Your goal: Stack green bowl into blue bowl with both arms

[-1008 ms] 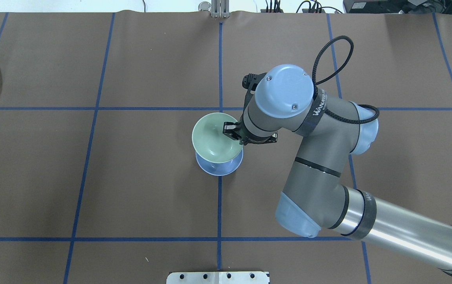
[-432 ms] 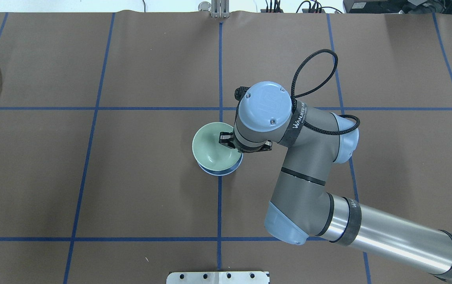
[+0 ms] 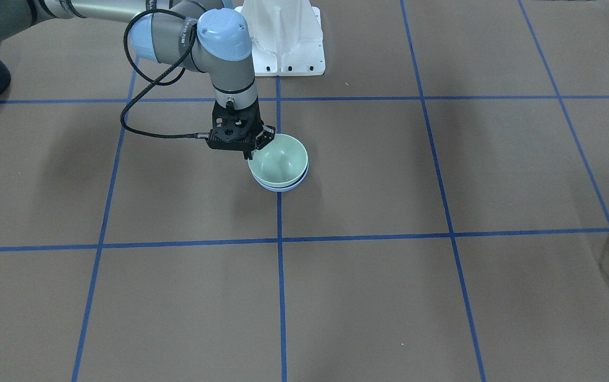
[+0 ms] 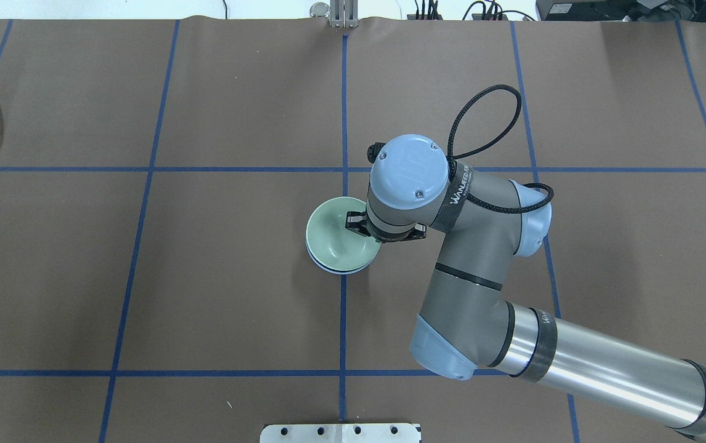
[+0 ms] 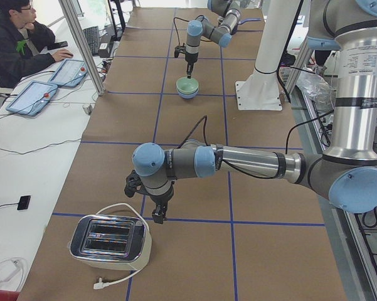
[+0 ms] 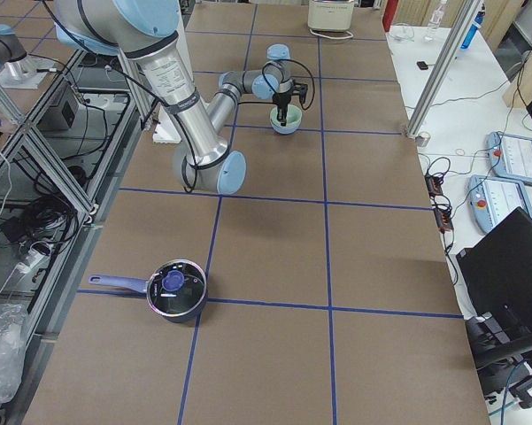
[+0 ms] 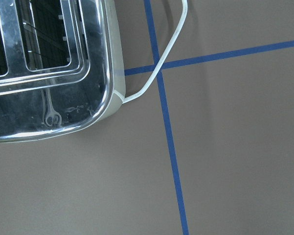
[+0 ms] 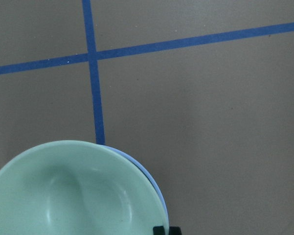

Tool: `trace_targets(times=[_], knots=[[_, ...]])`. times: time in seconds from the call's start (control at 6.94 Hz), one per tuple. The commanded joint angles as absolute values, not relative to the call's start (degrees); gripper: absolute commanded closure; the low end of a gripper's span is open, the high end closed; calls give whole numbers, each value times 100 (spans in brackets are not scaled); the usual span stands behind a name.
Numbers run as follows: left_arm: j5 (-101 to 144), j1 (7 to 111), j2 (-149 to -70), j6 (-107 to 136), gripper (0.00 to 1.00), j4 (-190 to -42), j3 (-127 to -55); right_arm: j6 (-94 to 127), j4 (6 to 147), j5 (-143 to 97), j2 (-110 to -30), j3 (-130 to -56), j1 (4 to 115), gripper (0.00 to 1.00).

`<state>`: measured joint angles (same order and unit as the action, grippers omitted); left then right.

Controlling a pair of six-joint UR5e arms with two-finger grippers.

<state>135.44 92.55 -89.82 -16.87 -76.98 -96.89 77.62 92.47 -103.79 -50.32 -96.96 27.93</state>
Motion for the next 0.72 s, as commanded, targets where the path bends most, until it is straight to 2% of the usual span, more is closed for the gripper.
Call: trace_targets(times=[0.0,0.58], knots=[[13544,9255,-8982,-1688,2,-7734,-9686,7743,9237,-10380,-5027,-9668,2786,100],[13544,9255,-8982,-1688,2,-7743,-9642,7734,9211,-10389,-5018,-9677,2777,100]])
